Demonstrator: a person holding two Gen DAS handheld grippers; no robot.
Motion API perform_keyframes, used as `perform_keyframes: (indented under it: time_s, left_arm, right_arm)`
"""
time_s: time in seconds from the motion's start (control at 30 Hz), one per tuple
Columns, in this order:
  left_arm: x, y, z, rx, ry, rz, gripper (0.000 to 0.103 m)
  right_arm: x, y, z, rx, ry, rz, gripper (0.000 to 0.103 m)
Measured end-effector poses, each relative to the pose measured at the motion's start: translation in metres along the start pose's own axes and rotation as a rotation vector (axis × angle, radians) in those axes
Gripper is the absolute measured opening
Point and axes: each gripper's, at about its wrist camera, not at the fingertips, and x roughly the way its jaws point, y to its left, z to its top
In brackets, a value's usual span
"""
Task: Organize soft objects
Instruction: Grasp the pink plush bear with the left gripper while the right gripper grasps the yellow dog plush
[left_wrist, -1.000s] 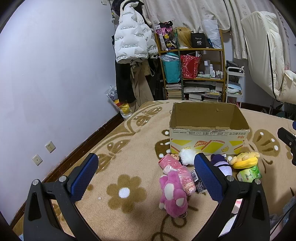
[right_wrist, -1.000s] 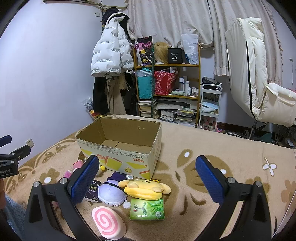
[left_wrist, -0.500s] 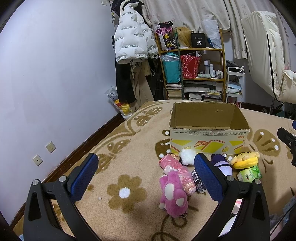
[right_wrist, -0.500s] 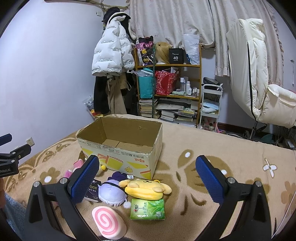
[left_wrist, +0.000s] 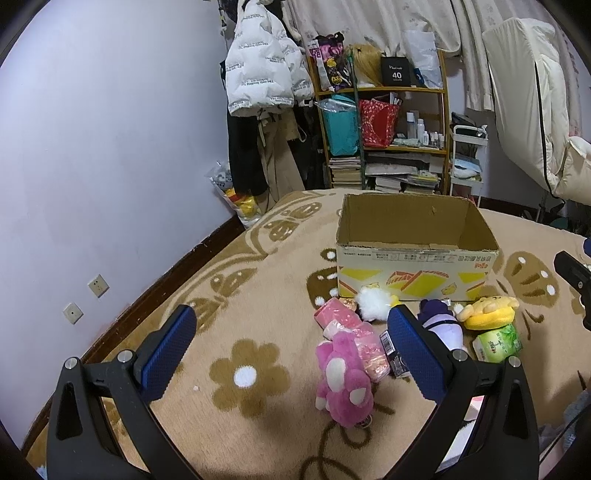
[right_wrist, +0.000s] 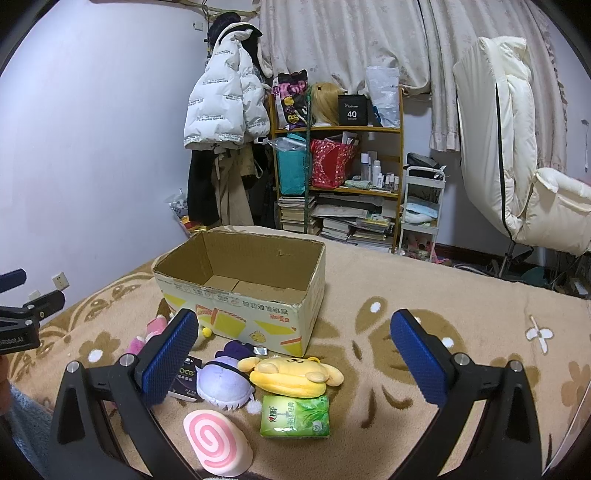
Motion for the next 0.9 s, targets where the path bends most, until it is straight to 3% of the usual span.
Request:
perform_keyframes:
  time_s: [0.3,0.43,0.9]
  left_arm:
    - [0.020,-0.009,0.006,0.043,0.095,-0.014,0.102]
    - [0.041,-0.008,0.007,-0.007,0.193,-0.085,0.102]
    - [0.115,-0.016,0.000,-0.084,0.406,-0.120,0.102]
  right_arm:
    - [0.014,-0.001,-0.005,0.026,0.041,-0.004,0.103]
    - [0.032,-0.011,-0.009,0.078,0.097,0.000,0.103]
    - [0.102,-0.003,-0.026,0.084,0.252,0.021,0.103]
